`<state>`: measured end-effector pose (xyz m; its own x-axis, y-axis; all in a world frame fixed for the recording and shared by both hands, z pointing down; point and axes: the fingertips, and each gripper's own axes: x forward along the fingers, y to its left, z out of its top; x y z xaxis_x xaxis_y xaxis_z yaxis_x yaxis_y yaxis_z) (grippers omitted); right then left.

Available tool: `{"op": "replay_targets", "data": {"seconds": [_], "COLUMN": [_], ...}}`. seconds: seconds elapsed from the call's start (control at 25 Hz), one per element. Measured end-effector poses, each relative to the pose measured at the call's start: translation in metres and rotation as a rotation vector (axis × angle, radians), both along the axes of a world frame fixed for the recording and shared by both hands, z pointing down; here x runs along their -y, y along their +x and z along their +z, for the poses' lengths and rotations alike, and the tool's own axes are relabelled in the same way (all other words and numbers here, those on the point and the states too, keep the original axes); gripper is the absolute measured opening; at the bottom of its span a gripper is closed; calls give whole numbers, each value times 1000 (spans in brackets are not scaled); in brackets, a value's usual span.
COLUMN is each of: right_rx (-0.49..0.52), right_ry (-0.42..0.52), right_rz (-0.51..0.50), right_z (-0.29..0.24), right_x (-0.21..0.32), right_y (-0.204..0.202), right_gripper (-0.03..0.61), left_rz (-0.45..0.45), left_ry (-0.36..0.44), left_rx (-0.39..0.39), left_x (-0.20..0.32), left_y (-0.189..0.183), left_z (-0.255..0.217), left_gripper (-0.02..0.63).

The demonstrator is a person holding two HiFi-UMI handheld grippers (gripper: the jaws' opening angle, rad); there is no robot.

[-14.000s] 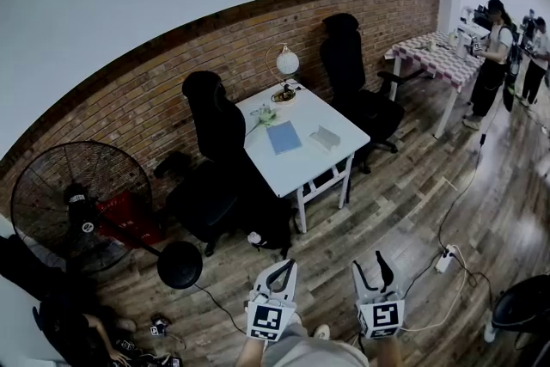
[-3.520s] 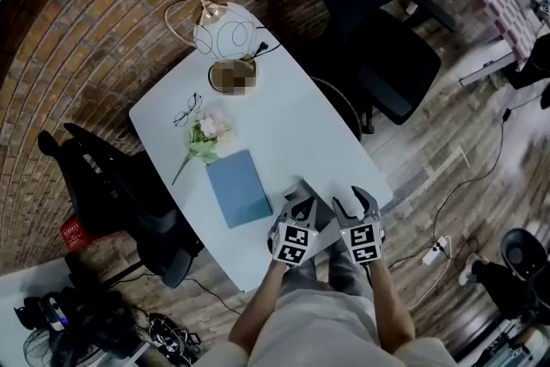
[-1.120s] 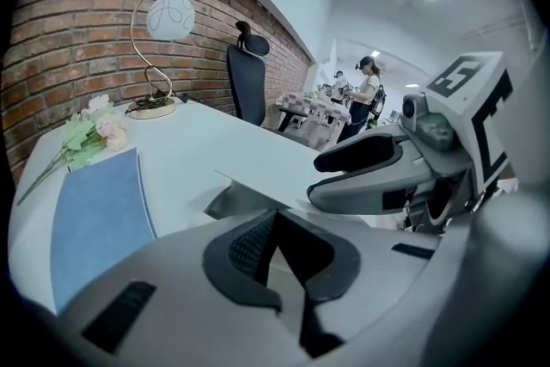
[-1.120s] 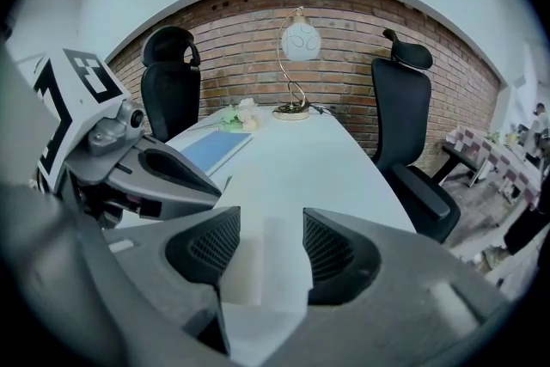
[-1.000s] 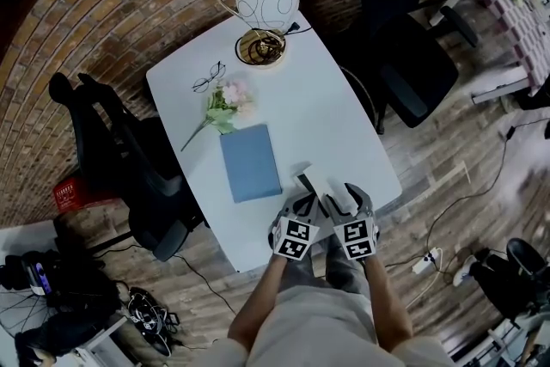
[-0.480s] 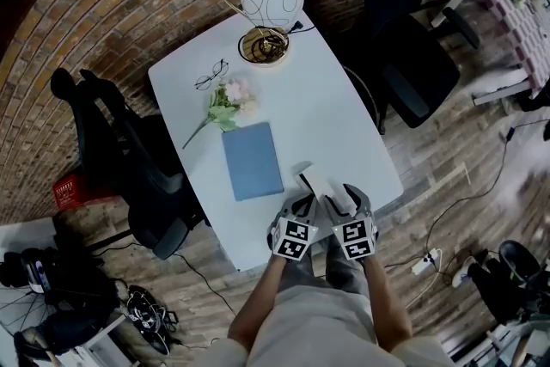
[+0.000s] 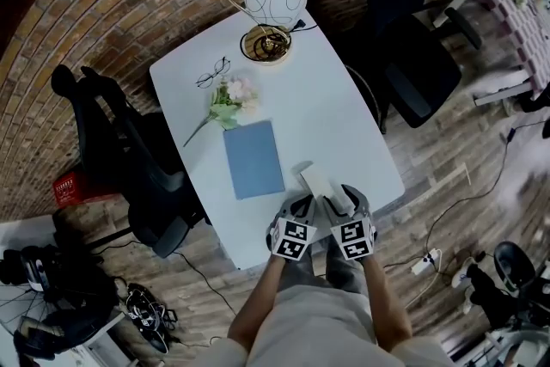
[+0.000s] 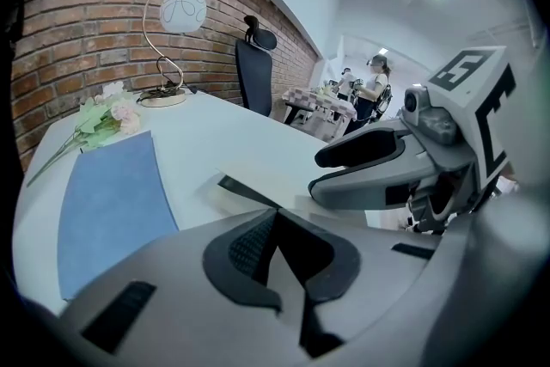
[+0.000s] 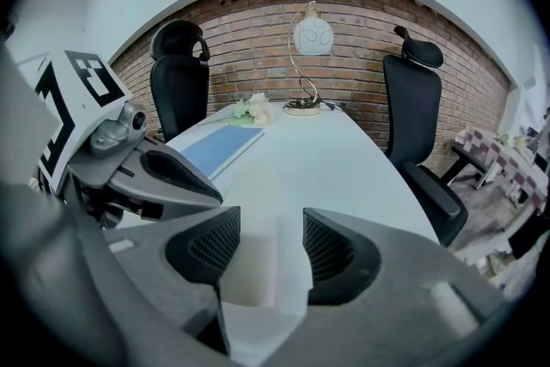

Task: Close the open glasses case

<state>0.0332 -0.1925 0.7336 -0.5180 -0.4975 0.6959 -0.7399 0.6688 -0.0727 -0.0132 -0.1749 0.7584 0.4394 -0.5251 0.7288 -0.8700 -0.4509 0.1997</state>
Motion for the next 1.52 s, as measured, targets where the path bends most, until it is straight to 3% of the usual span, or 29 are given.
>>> {"op": "replay_targets", "data": {"seconds": [0.96,1.52], "right_rx": [4,7], "right_ry": [2,57], "right_rz": [-45,-16], "right_z": [9,-18], "right_x": [-5,-3], "right_y": [-10,-1], "right_gripper": [230,230], "left_rz": [-13,-41], "left_ry": [-26,86], "left_rx": [22,17], "left_x": [-4,6], "left_y": [-7,-25], "left_z": [10,-24], "left_gripper": [3,3]}}
